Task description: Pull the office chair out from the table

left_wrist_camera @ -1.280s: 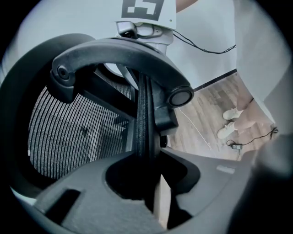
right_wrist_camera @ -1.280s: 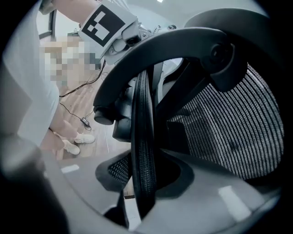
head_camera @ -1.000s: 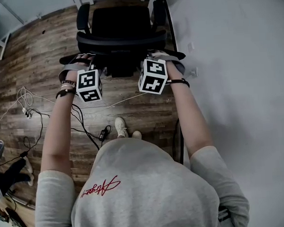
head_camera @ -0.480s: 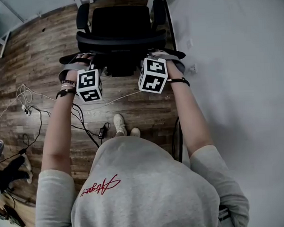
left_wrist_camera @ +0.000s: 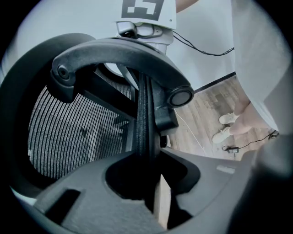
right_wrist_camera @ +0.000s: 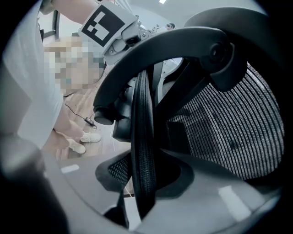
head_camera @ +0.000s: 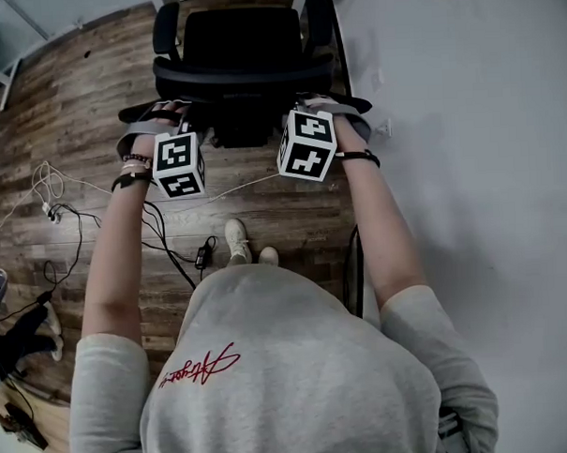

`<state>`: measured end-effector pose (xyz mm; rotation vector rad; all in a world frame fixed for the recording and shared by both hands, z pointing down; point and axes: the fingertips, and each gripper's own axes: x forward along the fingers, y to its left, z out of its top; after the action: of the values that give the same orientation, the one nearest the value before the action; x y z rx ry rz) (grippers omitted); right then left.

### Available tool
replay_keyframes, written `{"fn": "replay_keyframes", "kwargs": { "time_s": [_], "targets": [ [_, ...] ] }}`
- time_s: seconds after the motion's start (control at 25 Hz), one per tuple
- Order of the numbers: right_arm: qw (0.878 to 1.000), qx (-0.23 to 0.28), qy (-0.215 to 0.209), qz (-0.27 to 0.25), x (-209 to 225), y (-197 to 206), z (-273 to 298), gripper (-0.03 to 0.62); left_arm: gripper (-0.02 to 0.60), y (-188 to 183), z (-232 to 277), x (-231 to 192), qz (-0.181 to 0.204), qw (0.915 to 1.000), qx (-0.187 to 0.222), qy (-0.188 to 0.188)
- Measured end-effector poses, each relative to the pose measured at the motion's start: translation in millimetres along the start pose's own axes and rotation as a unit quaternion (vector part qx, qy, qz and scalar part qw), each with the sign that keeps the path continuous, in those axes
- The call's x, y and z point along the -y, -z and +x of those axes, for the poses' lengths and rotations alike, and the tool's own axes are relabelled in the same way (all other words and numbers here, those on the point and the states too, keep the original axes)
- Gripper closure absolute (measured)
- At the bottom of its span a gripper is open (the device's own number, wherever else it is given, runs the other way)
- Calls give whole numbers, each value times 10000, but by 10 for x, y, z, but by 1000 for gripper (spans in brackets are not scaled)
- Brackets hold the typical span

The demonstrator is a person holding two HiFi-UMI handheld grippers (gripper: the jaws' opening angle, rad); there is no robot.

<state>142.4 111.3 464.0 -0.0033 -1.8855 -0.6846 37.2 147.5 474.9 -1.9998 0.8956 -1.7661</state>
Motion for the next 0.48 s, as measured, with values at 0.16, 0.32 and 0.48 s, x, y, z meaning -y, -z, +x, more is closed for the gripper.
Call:
{"fn": "replay_keyframes", "kwargs": {
  "time_s": [0.16,0.32,0.48],
  "targets": [
    [10000,4,9,-8,-84,36,-49,476,491,-67,-40,75,-2,10000,2,-7],
    [10000,17,20,-25,-136,31,-80,476,491,-91,-71,125,-15,10000,2,6],
    [10000,14,46,-50,-196,68,-107,476,491,-121,-85,177,1,10000,-39,-52]
  ]
}}
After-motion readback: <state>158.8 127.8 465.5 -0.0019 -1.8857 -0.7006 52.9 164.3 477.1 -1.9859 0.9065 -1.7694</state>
